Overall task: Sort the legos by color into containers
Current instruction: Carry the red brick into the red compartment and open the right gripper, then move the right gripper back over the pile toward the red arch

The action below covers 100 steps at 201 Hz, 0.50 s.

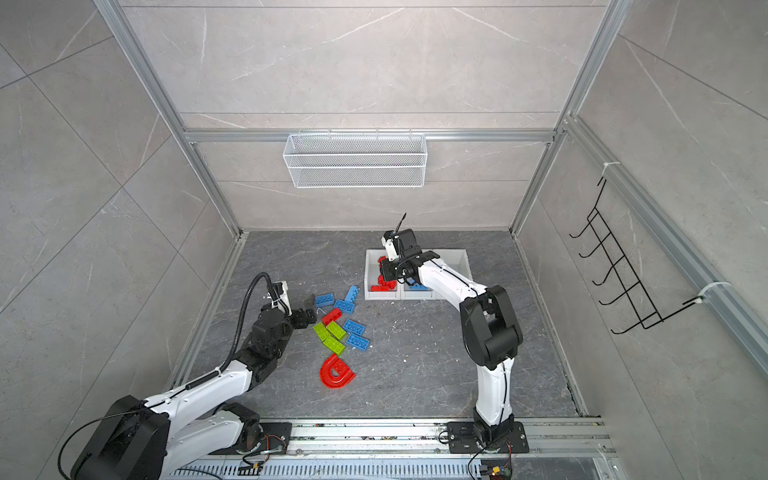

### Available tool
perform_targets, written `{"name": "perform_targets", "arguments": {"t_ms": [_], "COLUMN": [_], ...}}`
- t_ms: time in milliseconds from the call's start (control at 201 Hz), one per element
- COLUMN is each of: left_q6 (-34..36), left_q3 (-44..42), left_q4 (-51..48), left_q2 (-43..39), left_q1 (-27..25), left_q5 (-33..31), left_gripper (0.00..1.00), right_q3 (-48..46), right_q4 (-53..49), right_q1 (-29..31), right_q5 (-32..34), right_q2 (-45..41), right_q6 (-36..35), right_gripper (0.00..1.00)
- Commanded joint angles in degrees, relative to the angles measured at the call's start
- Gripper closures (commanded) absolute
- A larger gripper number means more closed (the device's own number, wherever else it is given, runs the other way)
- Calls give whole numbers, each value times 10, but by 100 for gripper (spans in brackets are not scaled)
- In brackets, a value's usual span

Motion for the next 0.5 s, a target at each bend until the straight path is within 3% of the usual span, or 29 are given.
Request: {"name": "perform_targets", "arguments": {"t_ms": [0, 259, 493], "left_q6": [2, 1, -5], "left_q3": [12, 8, 9], "left_q4": [29, 30, 32], "left_q2": [3, -6, -7], "left_q1": [4, 3, 4], "left_q5": [11, 13, 34], "left_gripper": [0, 0, 0], "right_q3": [36, 50, -32], "right_q4": [-27, -32, -17], "right_q1": [-5, -8, 1], "right_q5": [17, 17, -41], "right_q2": [30, 40, -83], "right_q6": [-2, 0, -13], "right_gripper": [75, 49, 43]}}
